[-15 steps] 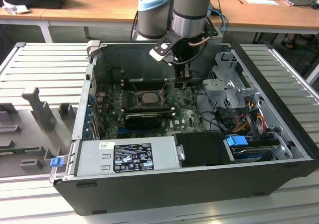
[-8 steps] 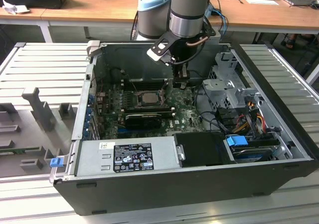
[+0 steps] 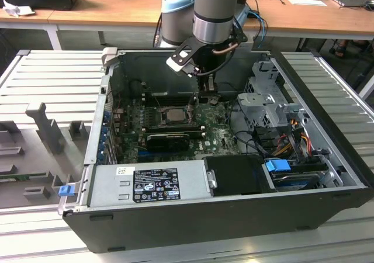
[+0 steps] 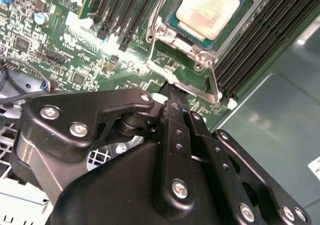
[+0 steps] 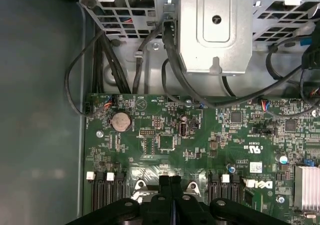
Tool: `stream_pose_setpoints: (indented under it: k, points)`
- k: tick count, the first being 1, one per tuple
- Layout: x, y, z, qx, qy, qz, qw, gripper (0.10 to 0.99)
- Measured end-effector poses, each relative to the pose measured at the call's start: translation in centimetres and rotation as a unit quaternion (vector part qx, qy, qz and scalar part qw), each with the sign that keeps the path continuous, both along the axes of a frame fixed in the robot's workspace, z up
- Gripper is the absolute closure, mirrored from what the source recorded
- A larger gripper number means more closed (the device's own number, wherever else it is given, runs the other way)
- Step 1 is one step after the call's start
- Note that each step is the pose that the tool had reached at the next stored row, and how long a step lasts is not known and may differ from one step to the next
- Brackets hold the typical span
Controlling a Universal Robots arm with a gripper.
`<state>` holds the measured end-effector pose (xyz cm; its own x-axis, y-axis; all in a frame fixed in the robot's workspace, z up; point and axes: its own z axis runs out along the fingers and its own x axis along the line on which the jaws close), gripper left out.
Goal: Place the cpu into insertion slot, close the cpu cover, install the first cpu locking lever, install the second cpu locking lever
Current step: 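Close the cpu cover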
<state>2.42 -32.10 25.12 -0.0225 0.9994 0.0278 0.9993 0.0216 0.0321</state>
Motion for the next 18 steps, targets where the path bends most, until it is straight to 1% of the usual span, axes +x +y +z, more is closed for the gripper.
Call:
stream_pose_setpoints:
  k: [3,5,8,10,14,16,18]
  points:
    - [-0.64,0.00,0.00,0.0000,0.0000,0.000,1.0000,0.980]
    - [-0.91,0.00,0.00,0.0000,0.0000,0.000,1.0000,0.980]
    - [-1.57,0.00,0.00,0.0000,0.0000,0.000,1.0000,0.980]
    - [-2.16,0.00,0.00,0.0000,0.0000,0.000,1.0000,0.980]
    - [-2.91,0.00,-0.01,-0.0001,0.0000,0.000,1.0000,0.980]
    - [-3.16,0.00,-0.27,0.0000,0.0000,0.000,1.0000,0.980]
    - [-3.31,0.00,-0.94,0.0005,0.0000,0.001,1.0000,0.980]
